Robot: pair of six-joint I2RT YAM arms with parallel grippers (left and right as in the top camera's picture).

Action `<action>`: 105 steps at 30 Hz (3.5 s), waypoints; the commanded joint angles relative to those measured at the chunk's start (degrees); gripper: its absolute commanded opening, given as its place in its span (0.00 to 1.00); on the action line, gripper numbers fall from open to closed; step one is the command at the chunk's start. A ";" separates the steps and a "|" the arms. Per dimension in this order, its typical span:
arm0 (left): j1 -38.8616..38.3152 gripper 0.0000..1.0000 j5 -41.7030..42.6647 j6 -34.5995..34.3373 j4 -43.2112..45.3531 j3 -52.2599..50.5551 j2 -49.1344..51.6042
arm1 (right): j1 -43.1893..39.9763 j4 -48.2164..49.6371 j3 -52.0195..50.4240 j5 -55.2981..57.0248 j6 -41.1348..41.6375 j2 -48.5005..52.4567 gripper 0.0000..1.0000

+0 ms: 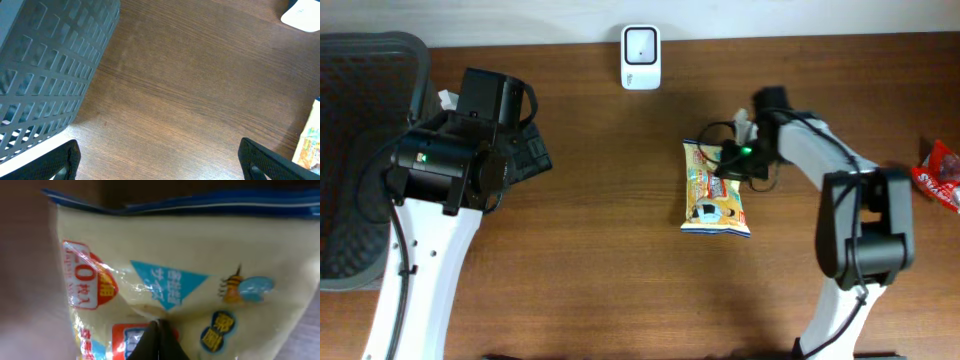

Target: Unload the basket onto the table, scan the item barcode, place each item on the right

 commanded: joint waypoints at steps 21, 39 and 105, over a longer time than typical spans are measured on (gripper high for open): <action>0.20 0.99 0.00 0.09 0.02 0.48 -0.83 | 12.61 -18.16 -7.76 22.75 13.07 -13.18 0.04; 0.20 0.99 0.00 0.09 0.02 0.48 -0.83 | 13.99 -15.47 -5.11 21.97 17.31 -10.58 0.04; 0.20 0.99 0.00 0.09 0.02 0.48 -0.83 | 5.07 -41.51 25.77 -24.85 41.29 -7.17 0.04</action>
